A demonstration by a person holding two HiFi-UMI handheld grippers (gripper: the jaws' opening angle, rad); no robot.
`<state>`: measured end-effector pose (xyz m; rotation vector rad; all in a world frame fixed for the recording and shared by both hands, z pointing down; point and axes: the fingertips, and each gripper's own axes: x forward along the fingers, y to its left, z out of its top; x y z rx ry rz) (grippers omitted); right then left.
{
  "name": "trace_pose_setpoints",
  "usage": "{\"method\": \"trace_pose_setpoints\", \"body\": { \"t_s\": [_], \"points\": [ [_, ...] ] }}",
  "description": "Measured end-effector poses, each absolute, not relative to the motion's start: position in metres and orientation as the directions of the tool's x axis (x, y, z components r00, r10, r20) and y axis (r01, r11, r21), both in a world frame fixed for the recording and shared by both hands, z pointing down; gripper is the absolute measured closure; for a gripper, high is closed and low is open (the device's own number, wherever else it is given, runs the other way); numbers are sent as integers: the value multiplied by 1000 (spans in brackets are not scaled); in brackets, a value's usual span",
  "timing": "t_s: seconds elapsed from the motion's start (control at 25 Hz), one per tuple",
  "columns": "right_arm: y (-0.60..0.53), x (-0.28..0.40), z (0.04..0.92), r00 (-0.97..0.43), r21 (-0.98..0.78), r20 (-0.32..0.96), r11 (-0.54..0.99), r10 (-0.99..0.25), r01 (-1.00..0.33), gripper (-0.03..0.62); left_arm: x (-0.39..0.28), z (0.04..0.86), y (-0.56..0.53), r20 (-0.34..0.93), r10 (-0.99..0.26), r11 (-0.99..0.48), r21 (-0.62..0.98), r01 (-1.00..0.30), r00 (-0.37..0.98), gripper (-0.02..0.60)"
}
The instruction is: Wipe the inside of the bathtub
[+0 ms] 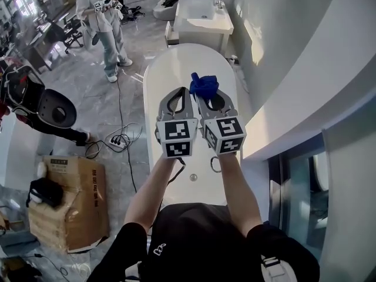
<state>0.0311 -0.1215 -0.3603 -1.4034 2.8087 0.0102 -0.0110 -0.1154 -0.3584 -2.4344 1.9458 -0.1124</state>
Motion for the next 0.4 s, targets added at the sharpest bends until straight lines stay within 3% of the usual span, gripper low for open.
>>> {"method": "trace_pose_setpoints", "body": {
  "t_s": [0.4],
  "points": [
    [-118,33,-365,-601,-9,-7,601,-799,-799,517,-8,-367,-112,23,-977,-213,-85,-973,212,578]
  ]
}}
